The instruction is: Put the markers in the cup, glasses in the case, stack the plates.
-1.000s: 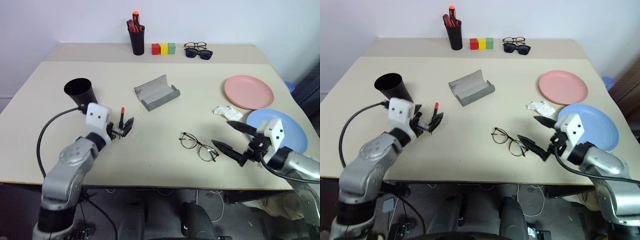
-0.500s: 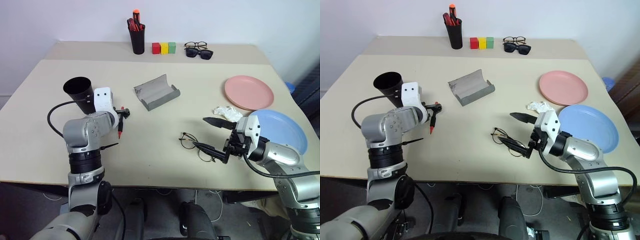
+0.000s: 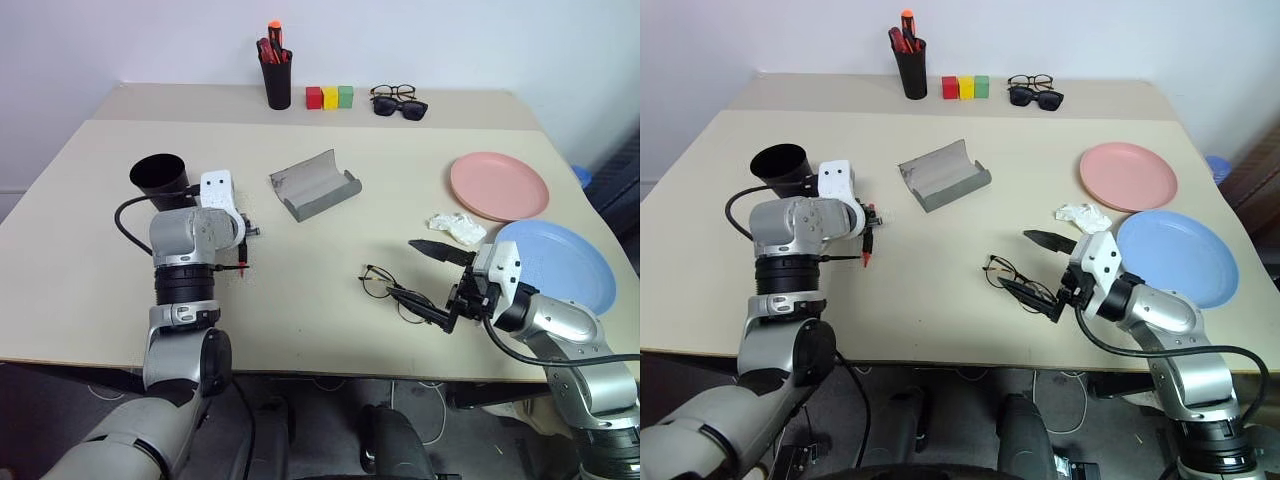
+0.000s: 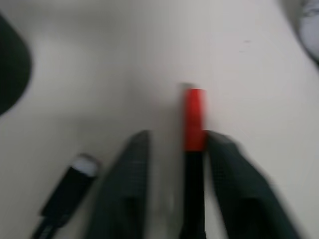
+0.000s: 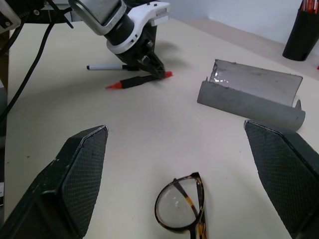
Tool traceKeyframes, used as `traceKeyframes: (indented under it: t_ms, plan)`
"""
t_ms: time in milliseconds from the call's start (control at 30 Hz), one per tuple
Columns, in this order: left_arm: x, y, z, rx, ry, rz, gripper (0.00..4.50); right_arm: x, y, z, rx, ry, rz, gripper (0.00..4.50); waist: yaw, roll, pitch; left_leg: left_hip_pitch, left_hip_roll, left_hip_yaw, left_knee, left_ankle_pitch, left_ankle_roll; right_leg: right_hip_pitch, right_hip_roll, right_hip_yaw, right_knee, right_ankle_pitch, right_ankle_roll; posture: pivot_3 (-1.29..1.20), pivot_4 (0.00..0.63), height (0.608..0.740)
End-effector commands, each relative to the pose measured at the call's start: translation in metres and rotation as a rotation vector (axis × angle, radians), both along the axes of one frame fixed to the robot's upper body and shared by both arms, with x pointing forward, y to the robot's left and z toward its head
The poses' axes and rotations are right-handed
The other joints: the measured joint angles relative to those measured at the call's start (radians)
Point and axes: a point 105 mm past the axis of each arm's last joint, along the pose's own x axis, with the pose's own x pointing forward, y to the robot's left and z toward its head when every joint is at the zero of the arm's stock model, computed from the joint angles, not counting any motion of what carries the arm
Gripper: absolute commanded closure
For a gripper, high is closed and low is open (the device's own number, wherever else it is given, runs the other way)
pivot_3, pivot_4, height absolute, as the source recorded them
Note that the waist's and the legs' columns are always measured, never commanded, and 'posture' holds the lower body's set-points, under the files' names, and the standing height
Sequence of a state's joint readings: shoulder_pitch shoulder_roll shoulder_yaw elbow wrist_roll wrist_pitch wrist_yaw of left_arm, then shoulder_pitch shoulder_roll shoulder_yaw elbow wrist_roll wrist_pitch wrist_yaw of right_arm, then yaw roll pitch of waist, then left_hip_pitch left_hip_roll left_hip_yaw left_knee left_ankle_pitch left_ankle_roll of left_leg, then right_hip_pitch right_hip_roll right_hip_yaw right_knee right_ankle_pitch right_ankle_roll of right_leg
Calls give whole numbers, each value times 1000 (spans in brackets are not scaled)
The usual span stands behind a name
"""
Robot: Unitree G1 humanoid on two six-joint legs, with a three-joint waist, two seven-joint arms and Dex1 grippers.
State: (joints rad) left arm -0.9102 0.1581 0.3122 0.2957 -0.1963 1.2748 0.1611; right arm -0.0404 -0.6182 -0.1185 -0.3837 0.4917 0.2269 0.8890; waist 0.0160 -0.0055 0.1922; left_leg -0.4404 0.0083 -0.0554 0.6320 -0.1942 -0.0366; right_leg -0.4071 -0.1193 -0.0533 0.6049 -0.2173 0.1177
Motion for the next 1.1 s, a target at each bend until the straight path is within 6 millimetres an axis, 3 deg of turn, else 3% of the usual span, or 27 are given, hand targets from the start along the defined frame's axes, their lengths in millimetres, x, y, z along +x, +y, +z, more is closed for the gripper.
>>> traceKeyframes:
  t_ms: [33,133,167,267,333,433,500,567,767,933,1100]
  plan:
    - [-8,-11,-15,-33,76,-40,4480,-2,7,12,-5,-43,21,0,0,0,0,0,0,0,0,0,0,0,0,0,0,0,0,0,150,740]
    - [-13,-16,-7,-41,25,-79,4480,0,6,13,-6,-39,19,0,-2,0,0,0,0,0,0,0,0,0,0,0,0,0,0,0,150,740]
    - [-16,-23,5,-40,-44,-149,4480,0,6,13,-10,-38,17,0,-2,0,0,0,0,0,0,0,0,0,0,0,0,0,-1,0,150,740]
    - [-44,-56,56,18,-354,-456,4480,3,4,13,-11,-35,11,0,-5,-2,1,0,0,0,-1,0,-1,-1,0,1,1,2,-3,0,150,740]
    - [-67,-66,112,166,-760,-574,4480,6,4,13,-9,-35,11,0,-8,-4,3,-2,0,0,-2,1,-3,-5,0,2,3,2,-4,0,150,740]
    - [-86,-62,155,332,-1076,-618,4480,11,5,14,-7,-43,20,0,-3,-2,2,-1,1,1,-2,3,-5,-7,0,3,6,0,-9,0,150,740]
    - [-77,-45,170,448,-1154,-515,4480,15,7,16,-3,-51,27,0,-3,-1,1,1,1,2,-2,3,-5,-4,0,3,5,0,-9,0,150,740]
    - [-60,-16,190,528,-1225,-292,4480,21,12,19,1,-69,42,0,-3,-1,1,3,1,2,-2,3,-5,-2,0,3,4,-2,-6,0,150,740]
    - [-25,45,197,782,-1254,112,4480,33,31,25,11,-102,100,0,-3,-2,2,3,1,3,-3,3,-4,-3,0,3,6,2,-3,0,150,740]
    - [-10,70,182,835,-1215,216,4480,38,39,31,13,-121,119,0,-1,-4,3,2,1,3,-3,3,-4,-4,0,3,8,1,-1,0,150,740]
    - [0,81,166,859,-1179,227,4480,39,40,34,18,-133,109,0,-3,-4,3,2,1,3,-2,3,-4,-3,0,3,8,1,-1,0,150,740]
